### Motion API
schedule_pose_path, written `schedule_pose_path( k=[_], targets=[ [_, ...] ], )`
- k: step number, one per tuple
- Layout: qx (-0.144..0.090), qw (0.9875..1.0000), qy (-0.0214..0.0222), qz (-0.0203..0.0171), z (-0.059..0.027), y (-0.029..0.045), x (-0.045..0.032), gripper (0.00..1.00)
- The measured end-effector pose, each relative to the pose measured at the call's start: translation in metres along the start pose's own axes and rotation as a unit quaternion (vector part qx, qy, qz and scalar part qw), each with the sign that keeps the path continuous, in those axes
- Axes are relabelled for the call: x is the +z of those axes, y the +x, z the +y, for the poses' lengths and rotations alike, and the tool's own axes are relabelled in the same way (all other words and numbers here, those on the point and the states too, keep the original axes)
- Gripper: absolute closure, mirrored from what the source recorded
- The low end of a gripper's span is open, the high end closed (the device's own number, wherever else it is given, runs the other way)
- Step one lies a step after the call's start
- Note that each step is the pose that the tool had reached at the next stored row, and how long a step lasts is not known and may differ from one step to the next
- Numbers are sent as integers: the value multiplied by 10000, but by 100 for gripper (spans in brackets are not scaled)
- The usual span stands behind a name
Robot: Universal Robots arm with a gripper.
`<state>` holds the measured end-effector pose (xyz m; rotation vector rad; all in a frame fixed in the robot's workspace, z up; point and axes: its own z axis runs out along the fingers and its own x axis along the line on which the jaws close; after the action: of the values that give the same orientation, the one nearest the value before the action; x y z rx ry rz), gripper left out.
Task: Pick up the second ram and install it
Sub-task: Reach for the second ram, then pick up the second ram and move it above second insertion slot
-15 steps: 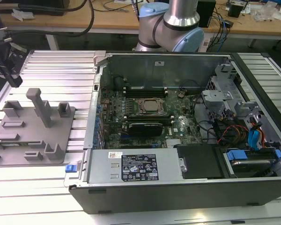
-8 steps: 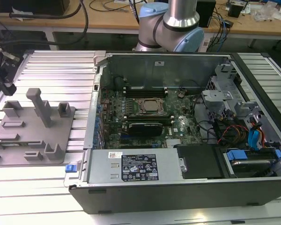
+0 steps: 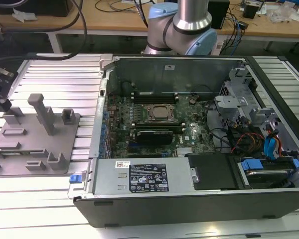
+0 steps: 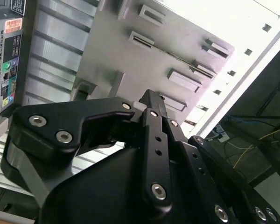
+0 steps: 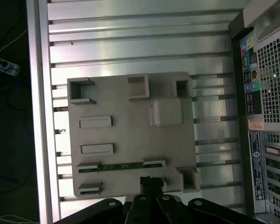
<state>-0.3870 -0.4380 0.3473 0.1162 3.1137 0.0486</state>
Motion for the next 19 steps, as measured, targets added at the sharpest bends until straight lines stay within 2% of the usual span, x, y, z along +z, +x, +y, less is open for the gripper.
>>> schedule_pose_path(
  k=[4, 19],
  targets=[
    [1, 10000, 2, -1, -69, 57, 63, 92],
    [0, 10000, 2, -1, -70, 72, 62, 92]
  ],
)
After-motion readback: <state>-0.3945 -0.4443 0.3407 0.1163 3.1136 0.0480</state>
